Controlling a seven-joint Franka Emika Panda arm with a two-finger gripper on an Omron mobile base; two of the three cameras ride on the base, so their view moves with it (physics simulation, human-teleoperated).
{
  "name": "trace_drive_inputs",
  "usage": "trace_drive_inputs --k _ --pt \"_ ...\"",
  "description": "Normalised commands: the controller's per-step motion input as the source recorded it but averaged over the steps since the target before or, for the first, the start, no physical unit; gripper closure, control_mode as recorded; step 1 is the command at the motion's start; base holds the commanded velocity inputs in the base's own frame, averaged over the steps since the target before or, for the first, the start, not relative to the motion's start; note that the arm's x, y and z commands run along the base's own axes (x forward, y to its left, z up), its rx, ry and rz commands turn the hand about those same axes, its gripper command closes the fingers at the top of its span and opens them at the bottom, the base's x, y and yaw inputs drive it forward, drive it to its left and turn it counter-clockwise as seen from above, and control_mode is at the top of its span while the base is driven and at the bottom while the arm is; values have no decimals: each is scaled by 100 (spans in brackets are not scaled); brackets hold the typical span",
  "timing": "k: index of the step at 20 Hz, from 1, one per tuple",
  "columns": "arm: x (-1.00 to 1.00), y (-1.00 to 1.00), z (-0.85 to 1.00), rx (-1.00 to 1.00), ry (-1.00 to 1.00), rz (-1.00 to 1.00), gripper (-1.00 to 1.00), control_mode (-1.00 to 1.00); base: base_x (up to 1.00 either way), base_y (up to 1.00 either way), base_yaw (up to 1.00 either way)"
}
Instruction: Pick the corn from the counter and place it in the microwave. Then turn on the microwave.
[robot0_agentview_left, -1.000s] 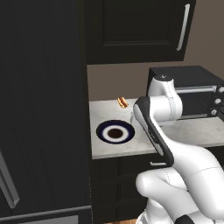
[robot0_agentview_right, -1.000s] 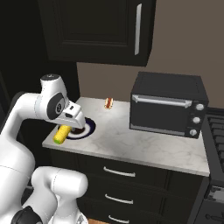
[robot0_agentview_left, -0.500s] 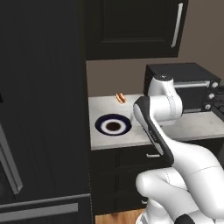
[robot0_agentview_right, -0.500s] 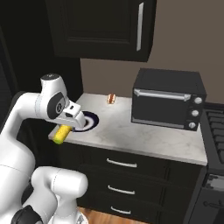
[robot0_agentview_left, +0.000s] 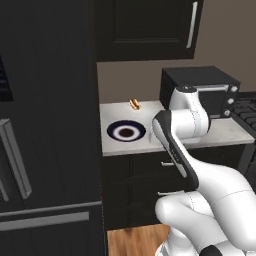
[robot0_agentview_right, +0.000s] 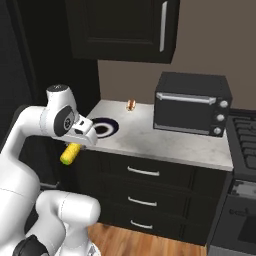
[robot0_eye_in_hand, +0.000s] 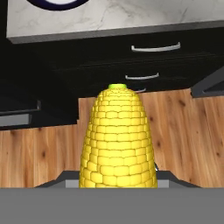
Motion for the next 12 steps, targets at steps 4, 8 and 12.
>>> trace_drive_inputs --k 4,8,12 --pt "0 0 0 0 0 0 100 100 -55 0 0" --pt "0 0 0 0 0 0 100 100 -51 0 0" --pt "0 0 0 0 0 0 100 100 -42 1 0"
